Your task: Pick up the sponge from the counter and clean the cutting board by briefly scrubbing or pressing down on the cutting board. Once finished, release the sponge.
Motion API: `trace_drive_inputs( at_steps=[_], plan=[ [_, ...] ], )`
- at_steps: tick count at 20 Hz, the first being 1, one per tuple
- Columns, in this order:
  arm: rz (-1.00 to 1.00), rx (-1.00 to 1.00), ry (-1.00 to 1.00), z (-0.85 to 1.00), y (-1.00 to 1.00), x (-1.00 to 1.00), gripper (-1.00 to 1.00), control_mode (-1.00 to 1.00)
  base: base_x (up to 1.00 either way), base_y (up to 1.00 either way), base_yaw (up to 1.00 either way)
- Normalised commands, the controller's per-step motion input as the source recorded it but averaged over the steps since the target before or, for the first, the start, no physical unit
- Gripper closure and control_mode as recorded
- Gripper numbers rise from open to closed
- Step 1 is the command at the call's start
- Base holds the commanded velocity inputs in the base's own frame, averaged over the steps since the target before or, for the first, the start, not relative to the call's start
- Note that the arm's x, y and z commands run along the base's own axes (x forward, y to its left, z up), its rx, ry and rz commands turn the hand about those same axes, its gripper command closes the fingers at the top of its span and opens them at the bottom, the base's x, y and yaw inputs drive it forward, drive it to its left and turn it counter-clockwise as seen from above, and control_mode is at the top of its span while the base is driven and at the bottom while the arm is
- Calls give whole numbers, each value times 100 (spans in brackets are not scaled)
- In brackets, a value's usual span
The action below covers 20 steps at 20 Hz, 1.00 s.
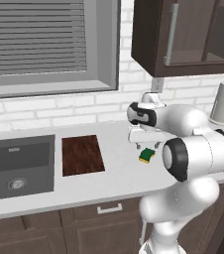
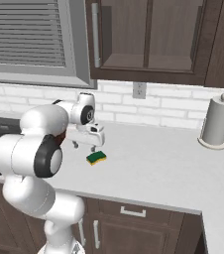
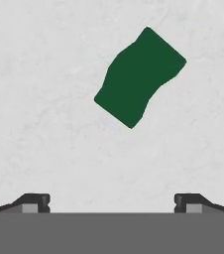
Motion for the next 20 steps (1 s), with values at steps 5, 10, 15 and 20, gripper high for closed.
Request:
trace_drive_inputs(
  at_steps=[5, 10, 15, 20],
  plan=[
    [-3, 0, 0, -4, -6, 0, -100, -100, 0, 0, 0],
    [-7, 0, 4, -4, -11, 0, -100, -100, 0, 0, 0],
    [-5, 0, 13, -36, 0, 18, -100, -100, 0, 0, 0],
    [-9, 0, 17, -17, -5, 27, -100, -100, 0, 0, 0]
  ],
)
